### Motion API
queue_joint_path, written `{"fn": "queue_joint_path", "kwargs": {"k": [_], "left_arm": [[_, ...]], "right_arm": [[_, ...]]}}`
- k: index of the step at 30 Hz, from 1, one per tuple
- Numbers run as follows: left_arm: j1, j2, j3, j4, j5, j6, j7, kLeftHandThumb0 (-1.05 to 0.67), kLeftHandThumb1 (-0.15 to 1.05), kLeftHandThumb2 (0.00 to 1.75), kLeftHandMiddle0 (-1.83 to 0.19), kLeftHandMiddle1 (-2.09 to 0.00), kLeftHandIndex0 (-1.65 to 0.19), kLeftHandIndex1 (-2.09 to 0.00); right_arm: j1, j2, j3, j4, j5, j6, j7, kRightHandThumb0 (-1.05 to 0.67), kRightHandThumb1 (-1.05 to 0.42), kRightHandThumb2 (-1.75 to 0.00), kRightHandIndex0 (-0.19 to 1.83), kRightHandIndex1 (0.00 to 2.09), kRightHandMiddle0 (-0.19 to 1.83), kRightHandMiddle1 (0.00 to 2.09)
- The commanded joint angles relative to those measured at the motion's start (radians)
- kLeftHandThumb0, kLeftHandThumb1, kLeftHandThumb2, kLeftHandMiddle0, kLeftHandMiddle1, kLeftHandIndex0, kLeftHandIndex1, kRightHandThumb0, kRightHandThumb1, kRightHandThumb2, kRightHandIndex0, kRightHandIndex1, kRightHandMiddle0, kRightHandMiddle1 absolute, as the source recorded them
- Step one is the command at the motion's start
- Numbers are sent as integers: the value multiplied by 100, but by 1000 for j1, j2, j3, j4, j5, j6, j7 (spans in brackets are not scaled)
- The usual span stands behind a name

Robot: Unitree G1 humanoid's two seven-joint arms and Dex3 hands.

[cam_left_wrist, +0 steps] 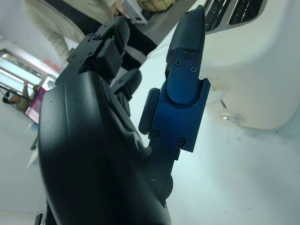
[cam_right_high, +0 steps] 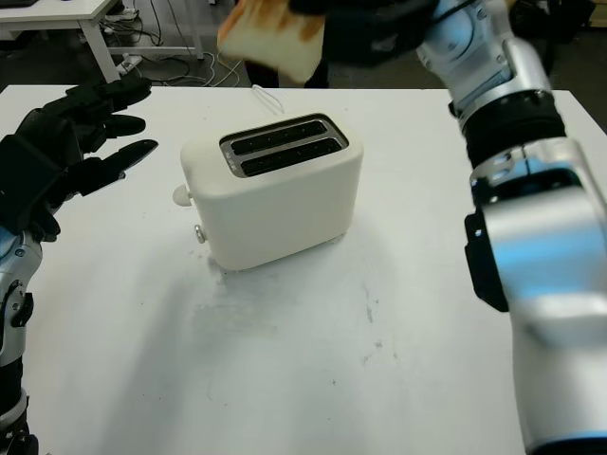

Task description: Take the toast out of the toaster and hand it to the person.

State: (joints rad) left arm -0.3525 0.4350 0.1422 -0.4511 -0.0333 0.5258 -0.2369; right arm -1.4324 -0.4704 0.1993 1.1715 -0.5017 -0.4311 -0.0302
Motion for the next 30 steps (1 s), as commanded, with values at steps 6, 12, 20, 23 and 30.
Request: {"fn": "queue_joint_path", "kwargs": {"k": [6, 12, 20, 23, 30], "left_arm": [[10, 5, 11, 1, 2, -24, 1, -68, 92, 10, -4, -95, -39, -20], [14, 10, 13, 6, 2, -34, -8, -67, 92, 10, -4, -96, -38, -21], [12, 10, 14, 5, -3, -28, -11, -65, 92, 10, -3, -96, -37, -22], [14, 8, 16, 14, -3, -43, -13, -65, 92, 10, -3, -96, -37, -23], [14, 10, 18, 23, 0, -53, -18, -67, 92, 10, -4, -97, -37, -25]], "right_arm": [[50, 26, -46, 114, 47, 172, -145, -43, -92, -45, 88, 175, 62, 175], [102, 26, -93, 145, 95, 256, -165, -30, -92, -37, 81, 175, 51, 175], [164, 20, -163, 160, 155, 275, -202, -22, -92, -33, 73, 175, 50, 175], [179, 19, -148, 167, 134, 309, -242, -19, -92, -28, 64, 175, 53, 151], [208, 31, -196, 168, 187, 332, -253, -17, -92, -28, 58, 171, 79, 83]]}}
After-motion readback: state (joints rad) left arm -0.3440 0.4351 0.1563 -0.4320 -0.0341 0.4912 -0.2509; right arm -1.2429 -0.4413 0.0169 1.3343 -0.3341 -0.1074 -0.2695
